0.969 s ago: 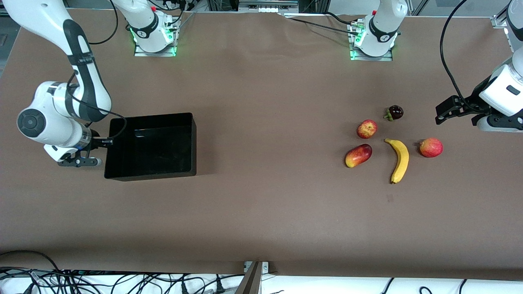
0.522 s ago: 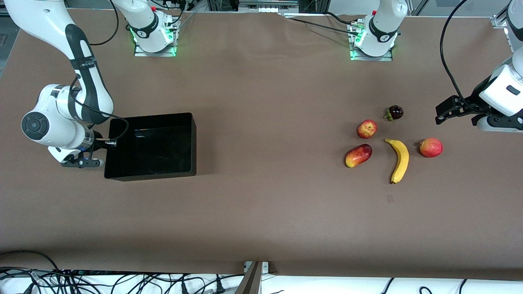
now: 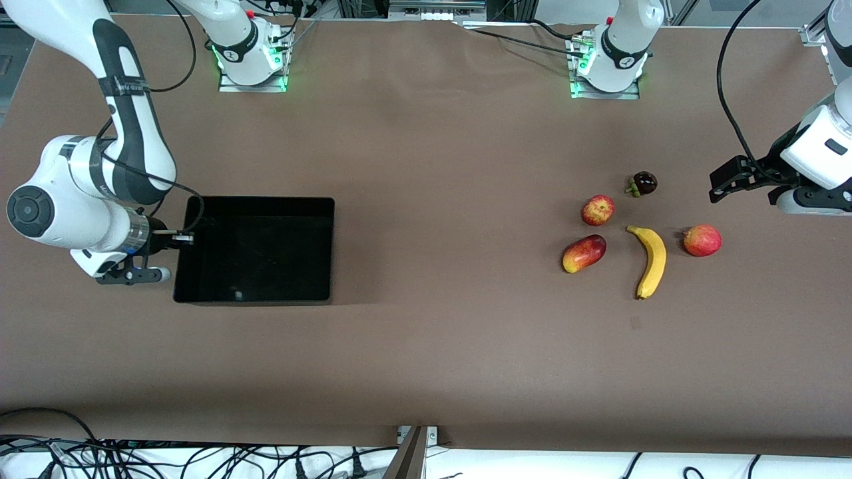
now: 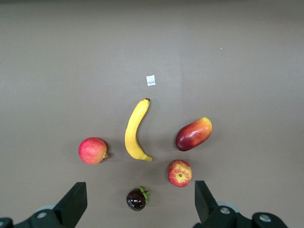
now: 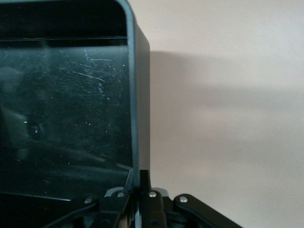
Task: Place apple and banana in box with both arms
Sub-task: 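Slide the black box across the table toward the fruit with the right gripper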
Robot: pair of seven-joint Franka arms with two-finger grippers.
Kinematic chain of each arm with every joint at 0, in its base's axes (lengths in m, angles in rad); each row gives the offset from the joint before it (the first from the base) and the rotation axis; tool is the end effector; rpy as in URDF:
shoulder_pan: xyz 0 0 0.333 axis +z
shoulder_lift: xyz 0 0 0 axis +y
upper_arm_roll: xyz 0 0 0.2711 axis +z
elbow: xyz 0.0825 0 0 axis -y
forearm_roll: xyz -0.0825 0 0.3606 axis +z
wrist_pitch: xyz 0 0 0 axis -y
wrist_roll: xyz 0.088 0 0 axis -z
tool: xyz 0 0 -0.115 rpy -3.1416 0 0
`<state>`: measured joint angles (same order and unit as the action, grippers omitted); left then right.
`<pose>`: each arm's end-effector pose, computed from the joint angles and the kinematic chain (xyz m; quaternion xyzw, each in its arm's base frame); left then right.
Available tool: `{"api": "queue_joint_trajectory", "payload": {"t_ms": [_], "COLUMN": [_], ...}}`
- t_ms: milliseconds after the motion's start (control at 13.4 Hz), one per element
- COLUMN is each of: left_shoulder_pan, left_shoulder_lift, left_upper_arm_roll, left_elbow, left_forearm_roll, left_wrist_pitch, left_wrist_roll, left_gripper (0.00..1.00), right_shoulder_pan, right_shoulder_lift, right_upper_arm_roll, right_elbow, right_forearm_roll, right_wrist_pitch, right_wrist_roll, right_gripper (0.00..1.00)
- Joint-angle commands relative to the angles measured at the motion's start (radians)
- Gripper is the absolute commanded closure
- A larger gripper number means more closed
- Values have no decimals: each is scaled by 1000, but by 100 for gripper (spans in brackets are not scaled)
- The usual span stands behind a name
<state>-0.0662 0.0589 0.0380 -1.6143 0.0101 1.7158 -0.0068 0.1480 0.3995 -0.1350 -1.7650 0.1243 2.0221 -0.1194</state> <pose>0.5581 -0.0152 0.5329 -0.9997 0.0114 -0.0214 0.0058 0.5974 0.0200 0.2930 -0.9965 -0.0385 0.0671 0.0310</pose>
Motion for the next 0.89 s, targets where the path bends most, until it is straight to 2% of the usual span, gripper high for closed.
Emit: {"api": "queue_joint_trajectory", "payload": {"t_ms": [0, 224, 373, 522, 820], "left_shoulder_pan": [-7, -7, -4, -1, -15], "left_shoulder_lift": [13, 13, 16, 22, 94], "left_upper_arm_roll": [2, 2, 2, 3, 0], "left_elbow": [31, 31, 30, 24, 7], "left_forearm_roll": [18, 18, 19, 19, 10], "left_wrist_pitch": [-22, -24, -33, -51, -247], "left_wrist_roll": [-5, -5, -2, -1, -1], "left_gripper": [0, 0, 0, 0, 0], "right_shoulder_pan": [24, 109, 223, 304, 418], "right_shoulder_lift": [21, 71, 116, 172, 242], "right_upper_arm_roll": [69, 126, 129, 129, 129], "right_elbow": [87, 125, 160, 240, 292], "right_forearm_roll": [52, 126, 132, 133, 132], "right_wrist_pitch": [-43, -36, -28, -22, 18], "right_wrist_roll": [56, 215, 372, 493, 604], "right_gripper": [100, 100, 100, 100, 100]}}
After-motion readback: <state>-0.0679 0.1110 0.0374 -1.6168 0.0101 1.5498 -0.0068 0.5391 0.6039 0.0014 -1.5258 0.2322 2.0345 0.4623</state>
